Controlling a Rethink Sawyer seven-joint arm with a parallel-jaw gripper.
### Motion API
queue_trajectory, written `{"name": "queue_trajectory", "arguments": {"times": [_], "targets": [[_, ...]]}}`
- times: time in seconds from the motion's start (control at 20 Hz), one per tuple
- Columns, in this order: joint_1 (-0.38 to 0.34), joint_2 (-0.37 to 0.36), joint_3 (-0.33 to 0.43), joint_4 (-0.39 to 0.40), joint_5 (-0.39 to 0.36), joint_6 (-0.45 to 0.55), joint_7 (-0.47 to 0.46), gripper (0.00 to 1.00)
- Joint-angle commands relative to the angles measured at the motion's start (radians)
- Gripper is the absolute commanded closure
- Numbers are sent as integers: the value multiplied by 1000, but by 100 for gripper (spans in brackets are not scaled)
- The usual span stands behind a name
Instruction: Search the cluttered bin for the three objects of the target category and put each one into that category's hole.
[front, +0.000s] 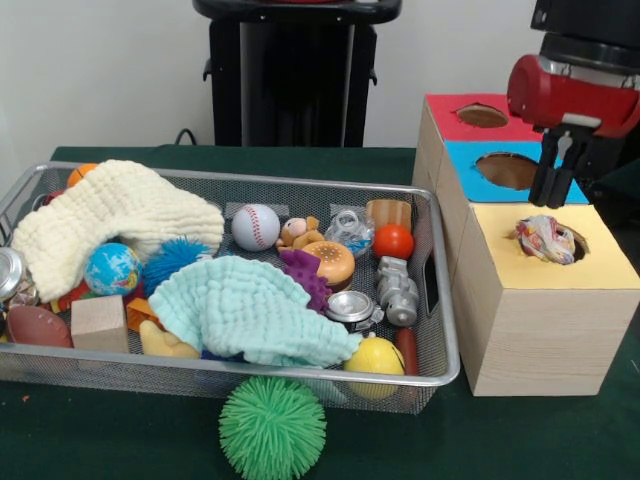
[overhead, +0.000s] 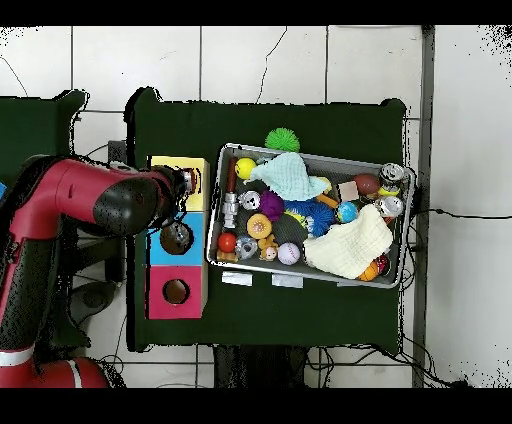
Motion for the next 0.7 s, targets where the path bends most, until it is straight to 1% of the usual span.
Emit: {"name": "queue_trajectory", "arguments": {"times": [0.05,0.35,0.45,0.55,0.6,0.7], "targets": [[-52,-17,-67,-38,37,-135,373,100],[-49,-22,-52,-43,39,-124,372,100],[-38,-31,-25,-60,44,-88,366,100],[-26,-42,-1,-91,52,-19,352,100],[-20,-49,10,-110,58,31,343,100],[-17,-51,13,-123,63,75,334,100]]}}
